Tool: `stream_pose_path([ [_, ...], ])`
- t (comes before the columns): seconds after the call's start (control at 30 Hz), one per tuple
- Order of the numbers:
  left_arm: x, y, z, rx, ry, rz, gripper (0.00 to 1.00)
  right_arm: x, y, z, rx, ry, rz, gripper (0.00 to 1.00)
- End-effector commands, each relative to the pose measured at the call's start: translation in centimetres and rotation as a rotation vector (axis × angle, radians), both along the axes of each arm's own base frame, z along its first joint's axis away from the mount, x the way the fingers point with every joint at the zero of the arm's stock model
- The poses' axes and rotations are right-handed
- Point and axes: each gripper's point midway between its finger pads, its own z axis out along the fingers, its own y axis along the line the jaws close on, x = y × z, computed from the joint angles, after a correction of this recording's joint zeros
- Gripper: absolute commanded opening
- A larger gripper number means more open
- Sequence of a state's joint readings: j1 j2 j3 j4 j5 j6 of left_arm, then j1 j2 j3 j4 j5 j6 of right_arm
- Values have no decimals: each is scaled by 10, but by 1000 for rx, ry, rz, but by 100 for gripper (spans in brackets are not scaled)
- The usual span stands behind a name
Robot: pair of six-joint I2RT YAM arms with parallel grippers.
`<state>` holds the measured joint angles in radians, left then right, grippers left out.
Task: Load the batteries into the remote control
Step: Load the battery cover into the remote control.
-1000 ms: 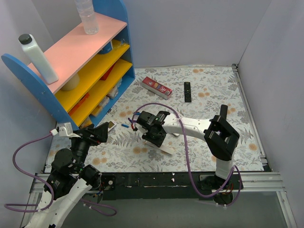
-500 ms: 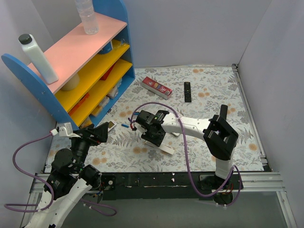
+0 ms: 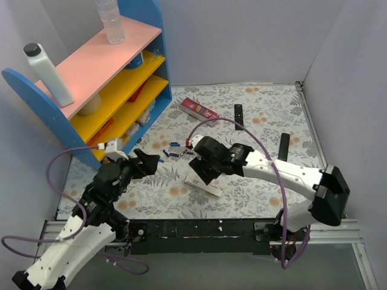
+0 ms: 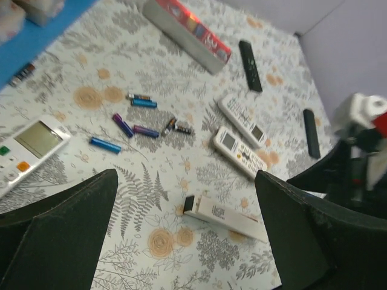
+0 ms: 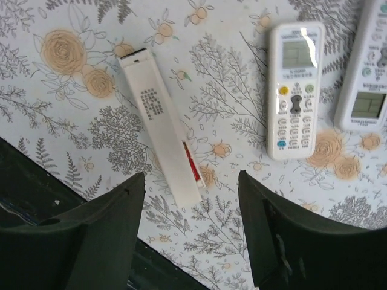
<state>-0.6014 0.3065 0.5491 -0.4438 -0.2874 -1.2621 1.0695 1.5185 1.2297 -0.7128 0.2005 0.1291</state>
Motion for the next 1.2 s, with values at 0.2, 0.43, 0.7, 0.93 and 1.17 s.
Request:
stream_pose_path([
  [0.2, 9, -89, -92, 93, 418, -351, 98, -9, -49, -22, 363, 0, -508, 64],
  [0.43, 13, -115, -132, 126, 539, -434, 95, -15, -67, -24, 593, -5, -658, 54],
  [0.7, 17, -139, -154, 166, 580, -479, 88, -24, -70, -43, 671, 57, -717, 48],
  [0.93, 13, -152, -170, 219, 607, -503, 79, -31, -65, -53, 698, 108, -716, 45],
  [1.17, 11, -153, -180, 244, 625, -502, 67, -34, -65, -60, 692, 129, -715, 43],
])
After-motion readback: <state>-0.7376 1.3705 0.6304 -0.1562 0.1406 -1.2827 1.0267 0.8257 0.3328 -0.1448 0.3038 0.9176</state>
